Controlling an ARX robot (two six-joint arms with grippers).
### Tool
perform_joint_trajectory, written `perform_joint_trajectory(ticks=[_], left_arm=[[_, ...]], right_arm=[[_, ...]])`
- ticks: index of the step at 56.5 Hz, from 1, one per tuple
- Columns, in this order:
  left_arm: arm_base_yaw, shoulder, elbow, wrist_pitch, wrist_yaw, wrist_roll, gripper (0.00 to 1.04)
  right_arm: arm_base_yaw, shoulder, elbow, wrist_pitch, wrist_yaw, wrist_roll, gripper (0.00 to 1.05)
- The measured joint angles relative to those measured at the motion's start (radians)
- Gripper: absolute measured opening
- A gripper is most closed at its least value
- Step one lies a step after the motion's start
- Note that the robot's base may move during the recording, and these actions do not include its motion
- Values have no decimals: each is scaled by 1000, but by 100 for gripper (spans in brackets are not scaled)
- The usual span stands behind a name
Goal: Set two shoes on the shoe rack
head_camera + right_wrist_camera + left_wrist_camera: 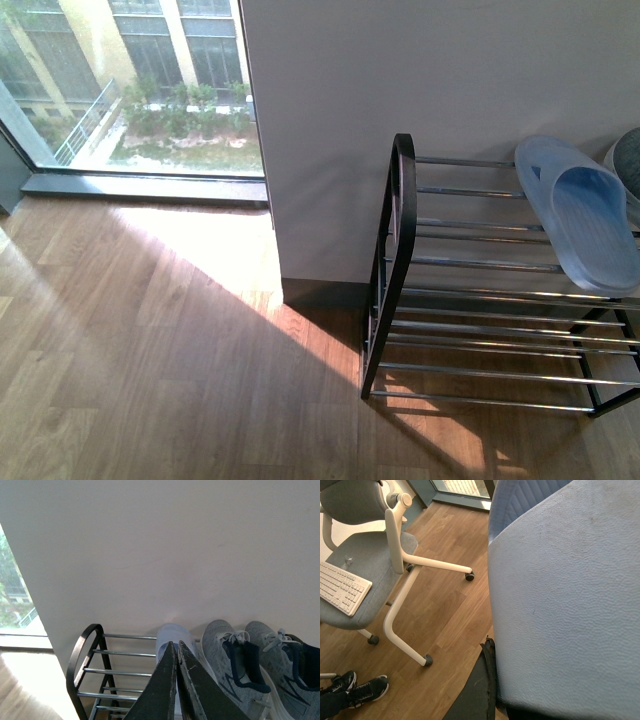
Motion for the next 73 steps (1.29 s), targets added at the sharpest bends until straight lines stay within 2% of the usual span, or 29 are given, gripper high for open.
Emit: perform_joint_trajectory(ticks=[13,19,38,48,54,58,65,69,73], left_arm=[[0,0,0,0,0,0,2],[0,0,0,0,0,0,2],[0,0,0,0,0,0,2],[0,0,0,0,0,0,2],[0,0,0,0,0,0,2],[0,0,0,0,0,0,2],[2,0,0,0,-3,0,2],[1,0,0,0,-2,0,2],[1,0,0,0,-2,0,2]], right_arm=[[0,-75,0,-76,0,0,1],[0,-230,0,-246,2,0,1],[0,-248,0,-254,3,0,2],[0,-248,0,-254,3,0,31],[0,-248,0,-254,3,0,45],[0,-249,0,-255,2,0,61],[0,-249,0,-255,-4,0,78],[0,-249,0,-256,-2,0,94],[0,-249,0,-256,-1,1,96]])
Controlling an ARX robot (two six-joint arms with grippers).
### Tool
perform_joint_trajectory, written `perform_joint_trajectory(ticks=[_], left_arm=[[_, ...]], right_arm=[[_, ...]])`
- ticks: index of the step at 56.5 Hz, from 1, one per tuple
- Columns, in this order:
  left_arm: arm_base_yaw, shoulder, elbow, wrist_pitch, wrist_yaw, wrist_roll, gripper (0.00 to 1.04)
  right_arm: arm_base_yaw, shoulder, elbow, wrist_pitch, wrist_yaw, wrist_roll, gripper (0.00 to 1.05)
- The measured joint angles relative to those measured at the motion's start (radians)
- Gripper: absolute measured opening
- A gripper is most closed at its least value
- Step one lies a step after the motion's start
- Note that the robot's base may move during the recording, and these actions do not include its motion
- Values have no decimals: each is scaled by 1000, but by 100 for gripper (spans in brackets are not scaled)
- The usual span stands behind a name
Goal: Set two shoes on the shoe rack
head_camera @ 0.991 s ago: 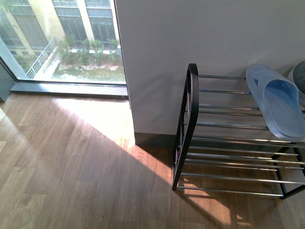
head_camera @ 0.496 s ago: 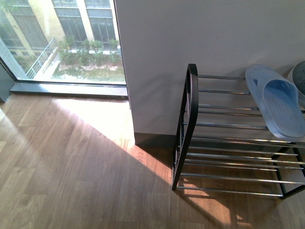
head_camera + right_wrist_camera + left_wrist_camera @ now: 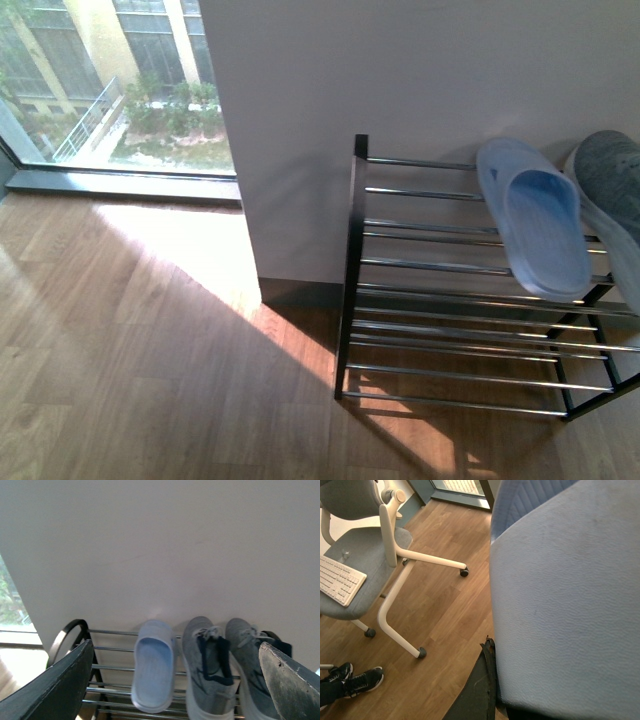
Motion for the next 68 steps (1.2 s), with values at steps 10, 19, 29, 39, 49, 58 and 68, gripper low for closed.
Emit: perform_joint_trajectory(ticks=[10,19,29,39,49,58,68], left_arm=[[-3,0,-5,22,11,-2,2],[-117,256,108,408,140,2,2],[-154,661,443,320,335,-9,2],[-166,913,636,256,388,58,2],[-198,1143,858,156,438,195,2],[-225,1271,1031,100,472,263,2],[-232,1362,1153,47,457,307,2]], right_arm=[[2,0,0,0,8,0,96],[2,-1,0,0,6,2,96],[3,-1,0,0,5,3,96],[3,-1,0,0,4,2,96],[3,-1,0,0,4,3,96],[3,-1,0,0,4,2,96],[3,-1,0,0,4,3,96]])
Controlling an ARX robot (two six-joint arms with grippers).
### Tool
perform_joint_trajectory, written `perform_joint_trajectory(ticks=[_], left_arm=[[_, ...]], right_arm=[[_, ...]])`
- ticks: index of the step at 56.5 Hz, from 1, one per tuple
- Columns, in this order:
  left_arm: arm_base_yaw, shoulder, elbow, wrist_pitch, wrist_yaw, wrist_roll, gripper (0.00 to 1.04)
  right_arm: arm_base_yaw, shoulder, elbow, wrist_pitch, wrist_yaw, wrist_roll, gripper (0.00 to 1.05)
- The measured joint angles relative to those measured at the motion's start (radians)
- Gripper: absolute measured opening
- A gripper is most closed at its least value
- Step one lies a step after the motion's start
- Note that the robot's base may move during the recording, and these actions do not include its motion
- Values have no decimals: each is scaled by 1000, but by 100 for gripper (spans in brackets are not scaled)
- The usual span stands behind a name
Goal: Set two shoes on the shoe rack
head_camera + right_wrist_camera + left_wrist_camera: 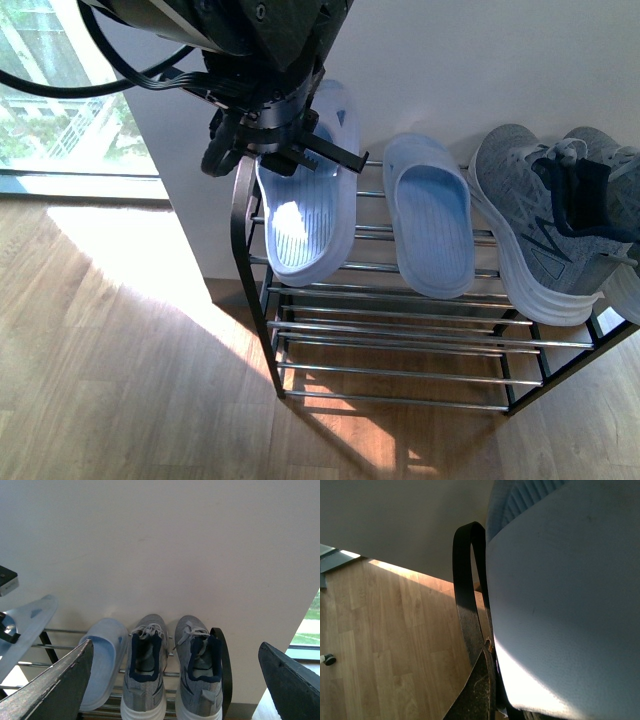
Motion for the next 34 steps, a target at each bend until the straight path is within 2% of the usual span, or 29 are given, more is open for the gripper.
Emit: perform_joint_trajectory(ticks=[23,29,34], left_arm=[[0,225,254,-85,-34,92,2],[0,231,269,-92,-22,100,23],[-1,220,263,-82,3,83,36]], right_arm=[[0,0,0,0,0,0,96],[0,0,0,0,0,0,96],[0,0,0,0,0,0,96]])
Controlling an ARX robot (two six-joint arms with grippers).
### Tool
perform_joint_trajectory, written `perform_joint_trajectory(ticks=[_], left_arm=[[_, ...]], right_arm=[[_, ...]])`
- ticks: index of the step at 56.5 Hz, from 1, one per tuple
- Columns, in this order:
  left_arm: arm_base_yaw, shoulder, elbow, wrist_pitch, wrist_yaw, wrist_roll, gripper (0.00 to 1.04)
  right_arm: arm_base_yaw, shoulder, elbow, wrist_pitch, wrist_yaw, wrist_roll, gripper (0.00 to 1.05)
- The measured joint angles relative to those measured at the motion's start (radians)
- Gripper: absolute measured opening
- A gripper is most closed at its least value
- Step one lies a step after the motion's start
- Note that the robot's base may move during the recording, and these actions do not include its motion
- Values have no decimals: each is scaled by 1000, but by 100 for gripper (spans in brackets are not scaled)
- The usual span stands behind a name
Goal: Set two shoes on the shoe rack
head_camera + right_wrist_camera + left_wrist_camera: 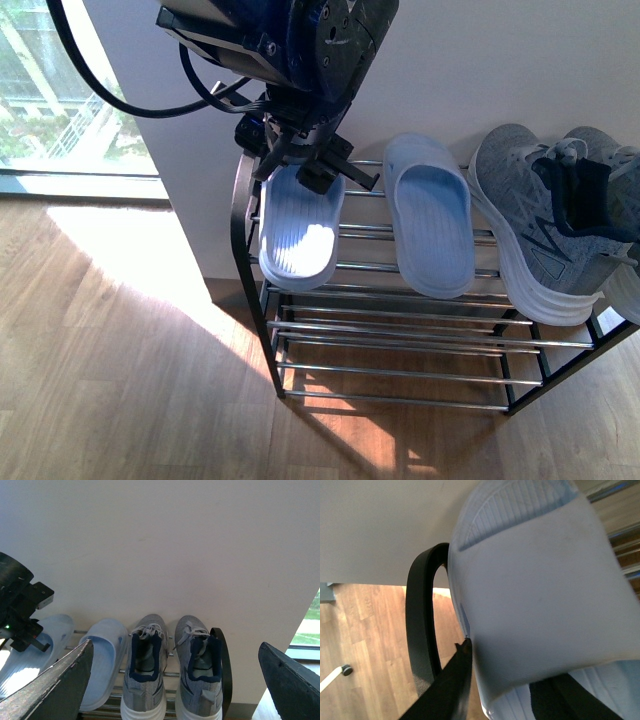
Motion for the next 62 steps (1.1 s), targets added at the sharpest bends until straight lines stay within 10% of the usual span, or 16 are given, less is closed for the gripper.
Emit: perform_joint_trajectory(ticks=[19,24,33,46,62], left_arm=[[-35,-489,-370,238,37,-266,97],[-39,-639,-573,593,-108,-224,84],[72,-801,-1001,1149,-48,-121,50],[216,-1062,-1334,1220,98,-106,1],[319,-1259,-1503,1193,197,-102,1]], right_arm=[[0,0,0,0,0,0,96],[0,0,0,0,0,0,96],[0,0,0,0,0,0,96],[0,0,0,0,0,0,96],[0,0,0,0,0,0,96]])
